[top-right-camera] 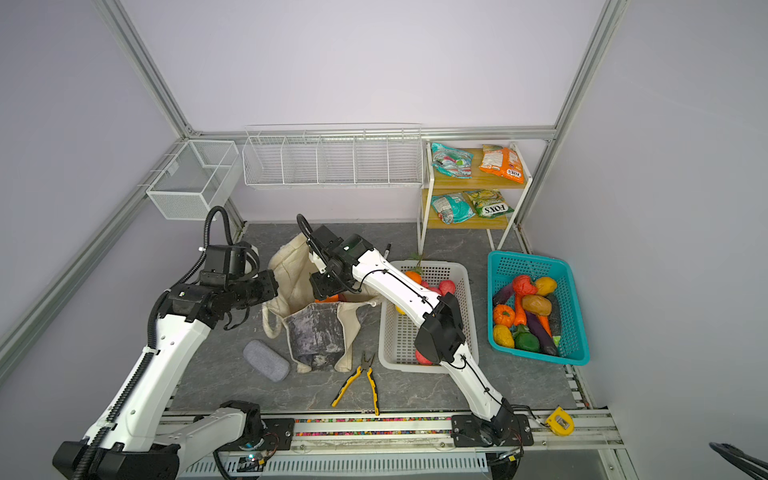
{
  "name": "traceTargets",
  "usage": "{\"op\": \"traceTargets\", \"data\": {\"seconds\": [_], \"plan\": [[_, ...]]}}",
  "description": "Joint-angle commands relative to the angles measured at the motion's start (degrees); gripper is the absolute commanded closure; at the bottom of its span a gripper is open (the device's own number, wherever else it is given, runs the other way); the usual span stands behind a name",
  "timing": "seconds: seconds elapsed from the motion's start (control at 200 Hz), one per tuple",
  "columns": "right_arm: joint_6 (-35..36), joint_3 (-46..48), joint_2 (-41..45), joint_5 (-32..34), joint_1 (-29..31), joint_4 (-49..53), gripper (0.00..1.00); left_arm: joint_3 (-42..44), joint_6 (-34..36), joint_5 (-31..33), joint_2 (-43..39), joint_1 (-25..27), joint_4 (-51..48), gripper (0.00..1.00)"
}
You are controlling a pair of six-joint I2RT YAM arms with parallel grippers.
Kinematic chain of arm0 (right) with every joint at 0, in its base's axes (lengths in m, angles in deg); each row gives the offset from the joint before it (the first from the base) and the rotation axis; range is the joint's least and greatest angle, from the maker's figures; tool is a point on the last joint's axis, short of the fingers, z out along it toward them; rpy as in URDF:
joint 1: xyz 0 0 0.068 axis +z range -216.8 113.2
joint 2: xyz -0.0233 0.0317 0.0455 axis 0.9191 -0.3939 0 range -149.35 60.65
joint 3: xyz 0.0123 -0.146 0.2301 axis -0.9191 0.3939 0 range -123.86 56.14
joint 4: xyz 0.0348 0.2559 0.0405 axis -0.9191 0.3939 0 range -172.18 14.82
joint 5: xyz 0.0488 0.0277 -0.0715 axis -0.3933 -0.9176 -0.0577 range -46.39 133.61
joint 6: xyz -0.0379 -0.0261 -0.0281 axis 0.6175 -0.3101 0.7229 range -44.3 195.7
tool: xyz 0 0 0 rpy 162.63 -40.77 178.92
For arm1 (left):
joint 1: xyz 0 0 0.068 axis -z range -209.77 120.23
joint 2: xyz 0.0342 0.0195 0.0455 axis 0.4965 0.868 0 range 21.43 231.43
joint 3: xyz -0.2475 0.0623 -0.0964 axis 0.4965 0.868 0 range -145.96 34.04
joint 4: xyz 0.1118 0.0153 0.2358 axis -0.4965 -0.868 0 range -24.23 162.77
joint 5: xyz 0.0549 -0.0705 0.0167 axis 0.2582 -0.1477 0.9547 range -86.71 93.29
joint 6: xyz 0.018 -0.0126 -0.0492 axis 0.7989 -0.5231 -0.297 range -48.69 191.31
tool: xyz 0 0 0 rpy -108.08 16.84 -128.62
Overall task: Place the food into the grocery bag and tie it
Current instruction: 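Lower the orange into the bag beside the dragon fruit and release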
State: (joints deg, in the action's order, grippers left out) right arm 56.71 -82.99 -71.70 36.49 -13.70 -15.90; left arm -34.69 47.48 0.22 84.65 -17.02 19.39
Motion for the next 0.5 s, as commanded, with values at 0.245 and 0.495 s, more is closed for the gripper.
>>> {"op": "traceTargets", "data": {"seconds": [0.245, 0.495], "plan": [[4.5, 4.0, -3.2, -0.7, 1.5, 0.2, 0.46, -2.0, 0.7, 0.3, 0.5, -0.1, 1.3, 1.0], [4.9, 6.5, -5.7, 0.5, 1.5, -1.7, 0.46, -2.4, 0.8, 0.5, 1.0, -0.1, 2.3, 1.0]]}}
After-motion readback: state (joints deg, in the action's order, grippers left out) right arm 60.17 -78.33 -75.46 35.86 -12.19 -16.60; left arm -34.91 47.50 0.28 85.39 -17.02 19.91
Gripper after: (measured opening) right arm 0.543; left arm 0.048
